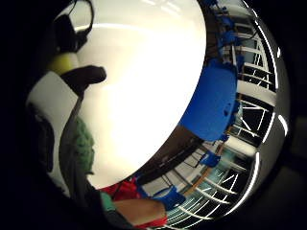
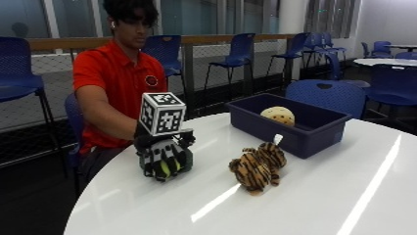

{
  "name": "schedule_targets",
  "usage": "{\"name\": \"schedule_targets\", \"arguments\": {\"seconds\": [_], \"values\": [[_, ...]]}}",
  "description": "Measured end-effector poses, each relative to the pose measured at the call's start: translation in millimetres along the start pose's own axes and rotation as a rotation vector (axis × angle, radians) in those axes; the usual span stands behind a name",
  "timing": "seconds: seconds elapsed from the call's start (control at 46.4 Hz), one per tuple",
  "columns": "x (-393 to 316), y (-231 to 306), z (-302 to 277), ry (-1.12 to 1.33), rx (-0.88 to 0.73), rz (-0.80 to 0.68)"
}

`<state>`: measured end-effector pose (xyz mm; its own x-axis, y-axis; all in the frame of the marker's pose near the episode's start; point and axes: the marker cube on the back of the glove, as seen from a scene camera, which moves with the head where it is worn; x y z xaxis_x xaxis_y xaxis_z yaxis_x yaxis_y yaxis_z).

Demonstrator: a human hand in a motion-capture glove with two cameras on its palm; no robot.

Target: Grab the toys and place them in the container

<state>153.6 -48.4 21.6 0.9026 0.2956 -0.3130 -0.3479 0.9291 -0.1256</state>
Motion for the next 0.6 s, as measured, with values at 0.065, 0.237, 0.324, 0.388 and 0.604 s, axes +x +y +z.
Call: {"name": "schedule_targets", "arguments": {"seconds": [0.065, 0.237, 0.324, 0.388, 0.604], "values": [[-6, -1, -4, 0.022, 0.019, -0.021], [-25, -1, -27, -0.089, 0.031, -0.068], [-38, -2, -48, -0.126, 0.055, -0.082], [-49, -3, -66, -0.146, 0.068, -0.095], [-99, -10, -130, -0.157, 0.096, -0.138]]}}
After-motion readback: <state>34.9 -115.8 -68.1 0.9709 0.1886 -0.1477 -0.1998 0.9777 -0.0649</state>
